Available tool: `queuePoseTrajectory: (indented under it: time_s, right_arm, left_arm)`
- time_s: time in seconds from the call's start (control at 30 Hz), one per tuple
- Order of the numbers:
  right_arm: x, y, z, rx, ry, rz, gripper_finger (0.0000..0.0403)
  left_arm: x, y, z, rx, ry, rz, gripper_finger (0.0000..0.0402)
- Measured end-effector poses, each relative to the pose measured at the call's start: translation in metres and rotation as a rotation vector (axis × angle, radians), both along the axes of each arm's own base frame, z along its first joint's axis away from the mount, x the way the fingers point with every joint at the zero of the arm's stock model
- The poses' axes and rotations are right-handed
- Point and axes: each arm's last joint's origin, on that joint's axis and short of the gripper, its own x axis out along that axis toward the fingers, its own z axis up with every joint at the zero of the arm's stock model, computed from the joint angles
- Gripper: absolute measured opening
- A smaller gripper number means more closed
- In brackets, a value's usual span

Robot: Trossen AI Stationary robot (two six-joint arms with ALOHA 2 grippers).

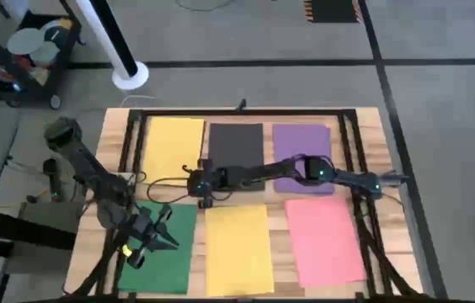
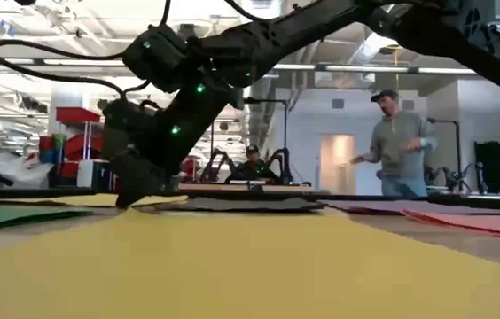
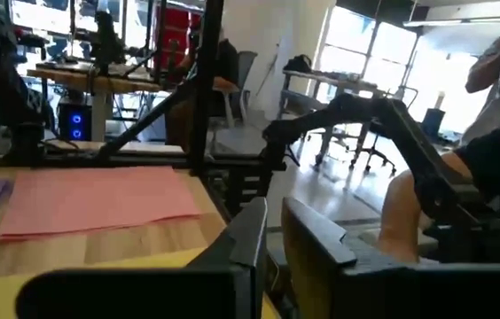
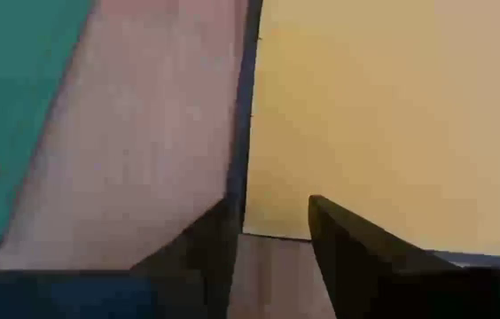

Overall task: Organize paper
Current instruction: Put the yellow paper on top of the other yellow paper in the bottom center of the table

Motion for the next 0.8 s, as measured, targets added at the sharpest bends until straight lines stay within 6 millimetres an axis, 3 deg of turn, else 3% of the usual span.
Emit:
queuePoseTrajectory:
  time_s: [0.1,0.3,0.53,0.8]
  right_arm:
    - [-0.001,-0.005,-0.001,0.008,0.013,-0.001,0.0111]
    - [0.0,-0.008,0.0,-0.026,0.006,-0.007,0.001]
    - [0.002,0.003,0.003,-0.049,-0.018,0.025,0.0001]
    - [0.007,0.024,0.026,-0.084,-0.043,0.084,0.0]
  left_arm:
    - [0.0,0.0,0.0,0.002,0.003,0.0,0.0036]
    - [0.0,0.0,-0.001,0.008,0.01,-0.001,0.0036]
    - [0.0,0.0,-0.002,0.001,0.018,-0.003,0.0036]
    - [-0.002,-0.002,-0.003,0.015,0.029,-0.015,0.0036]
